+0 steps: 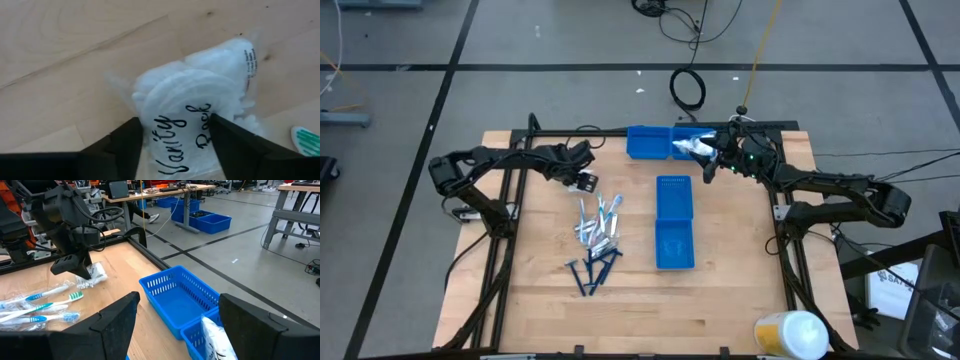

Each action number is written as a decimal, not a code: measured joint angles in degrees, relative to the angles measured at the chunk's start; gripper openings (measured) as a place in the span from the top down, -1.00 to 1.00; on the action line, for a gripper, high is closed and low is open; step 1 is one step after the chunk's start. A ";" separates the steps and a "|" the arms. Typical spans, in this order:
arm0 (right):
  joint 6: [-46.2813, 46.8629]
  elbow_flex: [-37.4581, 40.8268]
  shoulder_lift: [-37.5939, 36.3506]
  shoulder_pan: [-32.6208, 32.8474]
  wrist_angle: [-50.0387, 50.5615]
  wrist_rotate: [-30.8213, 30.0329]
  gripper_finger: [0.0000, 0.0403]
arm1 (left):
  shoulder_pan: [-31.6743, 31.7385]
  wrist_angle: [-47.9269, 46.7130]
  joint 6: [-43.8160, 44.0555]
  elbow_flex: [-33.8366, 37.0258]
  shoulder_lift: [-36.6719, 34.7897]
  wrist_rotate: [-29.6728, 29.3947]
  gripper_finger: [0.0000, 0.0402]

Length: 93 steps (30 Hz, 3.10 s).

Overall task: Pick & Place Travel size toiletries
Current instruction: Put the cotton balls in the top right blue bin

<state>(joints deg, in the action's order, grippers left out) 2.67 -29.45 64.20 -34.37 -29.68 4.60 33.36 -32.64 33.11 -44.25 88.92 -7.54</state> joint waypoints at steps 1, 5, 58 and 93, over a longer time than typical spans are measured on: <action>0.05 0.00 0.00 0.00 -0.01 0.00 -0.33 | 0.00 0.01 -0.16 0.00 0.00 0.09 0.04; 0.07 0.00 0.00 0.00 -0.01 0.00 -0.33 | 0.00 -0.09 -0.98 -0.27 -0.12 0.23 0.43; 1.17 -2.10 14.34 15.50 -26.11 -1.29 -0.33 | -19.83 57.59 -52.04 -10.99 2.98 -3.12 0.98; -8.71 -4.67 20.15 12.05 -23.48 -9.51 0.94 | -23.88 63.81 -50.63 -12.68 4.42 -17.42 -0.17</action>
<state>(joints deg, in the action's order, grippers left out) -6.05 -34.13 84.35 -22.32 -53.16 -4.91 9.48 31.17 -17.52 -56.93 93.34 -24.97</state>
